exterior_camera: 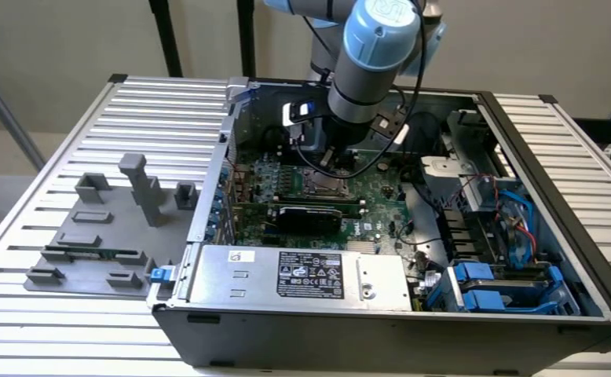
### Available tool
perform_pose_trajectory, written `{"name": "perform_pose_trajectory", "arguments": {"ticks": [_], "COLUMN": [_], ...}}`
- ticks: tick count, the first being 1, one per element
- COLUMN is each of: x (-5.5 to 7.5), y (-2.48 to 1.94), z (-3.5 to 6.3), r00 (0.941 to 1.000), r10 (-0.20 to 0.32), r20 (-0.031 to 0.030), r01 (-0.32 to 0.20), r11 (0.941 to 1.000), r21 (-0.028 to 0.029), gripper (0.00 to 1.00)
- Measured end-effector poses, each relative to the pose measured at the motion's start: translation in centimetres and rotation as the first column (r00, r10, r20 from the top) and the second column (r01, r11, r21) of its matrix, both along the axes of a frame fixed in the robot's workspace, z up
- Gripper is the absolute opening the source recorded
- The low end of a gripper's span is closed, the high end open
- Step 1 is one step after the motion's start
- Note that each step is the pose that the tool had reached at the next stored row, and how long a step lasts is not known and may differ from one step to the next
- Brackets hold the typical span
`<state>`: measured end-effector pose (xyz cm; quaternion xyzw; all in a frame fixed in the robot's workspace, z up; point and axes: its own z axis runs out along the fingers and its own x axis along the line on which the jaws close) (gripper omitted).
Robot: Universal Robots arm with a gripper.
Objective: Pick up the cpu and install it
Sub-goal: 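Install the first cpu locking lever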
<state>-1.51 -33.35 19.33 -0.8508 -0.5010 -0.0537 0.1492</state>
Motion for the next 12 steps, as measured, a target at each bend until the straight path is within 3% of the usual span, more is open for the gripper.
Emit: {"name": "perform_pose_trajectory", "arguments": {"ticks": [12], "x": [0.17], "y": [-0.03], "z": [-0.05], "r00": [1.0000], "r10": [0.001], "r20": [0.0001], "r01": [-0.001], "r11": [1.0000], "r21": [0.0011], "gripper": [0.11]}}
